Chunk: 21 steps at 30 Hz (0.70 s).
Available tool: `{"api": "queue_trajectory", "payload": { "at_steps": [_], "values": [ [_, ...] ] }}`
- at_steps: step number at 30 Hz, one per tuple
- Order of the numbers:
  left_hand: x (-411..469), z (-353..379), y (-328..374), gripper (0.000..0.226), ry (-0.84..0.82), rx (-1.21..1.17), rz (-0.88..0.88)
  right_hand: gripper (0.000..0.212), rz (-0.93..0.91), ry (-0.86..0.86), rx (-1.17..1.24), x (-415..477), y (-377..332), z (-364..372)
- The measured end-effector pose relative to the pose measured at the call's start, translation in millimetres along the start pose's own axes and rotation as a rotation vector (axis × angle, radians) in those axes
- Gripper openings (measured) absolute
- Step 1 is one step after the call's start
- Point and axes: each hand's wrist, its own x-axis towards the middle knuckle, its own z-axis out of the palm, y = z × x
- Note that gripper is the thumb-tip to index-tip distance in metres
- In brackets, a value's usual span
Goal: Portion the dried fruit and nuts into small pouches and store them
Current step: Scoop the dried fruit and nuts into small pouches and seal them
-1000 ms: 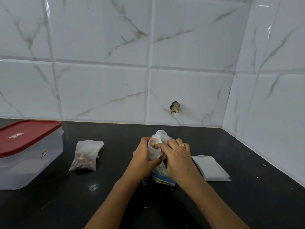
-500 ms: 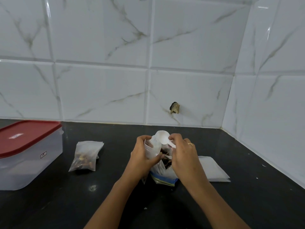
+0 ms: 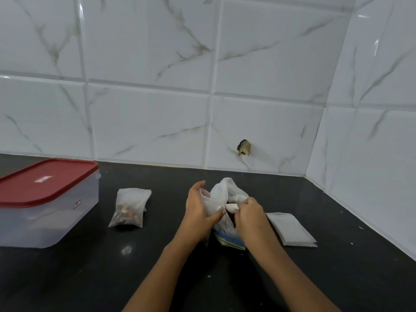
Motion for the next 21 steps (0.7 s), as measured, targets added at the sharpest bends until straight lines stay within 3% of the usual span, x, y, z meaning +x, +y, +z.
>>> {"api": "queue_trajectory", "payload": {
  "at_steps": [8, 11, 15, 17, 21],
  "values": [
    [-11, -25, -6, 0.078, 0.022, 0.032, 0.062, 0.046, 0.252, -0.117, -0.132, 7, 9, -2],
    [-13, -32, -8, 0.081, 0.051, 0.022, 0.043, 0.03, 0.082, -0.048, -0.289, 1, 16, -5],
    [-11, -31, -10, 0.087, 0.038, -0.004, 0.003, 0.032, -0.039, -0.097, -0.542, 5, 2, -22],
    [-12, -30, -11, 0.089, 0.005, 0.018, -0.005, 0.036, -0.048, -0.006, -0.518, 6, -5, -27],
    [-16, -29, -12, 0.09, -0.037, 0.032, -0.001, 0.031, -0.193, 0.255, -0.181, 5, -17, -23]
  ]
}}
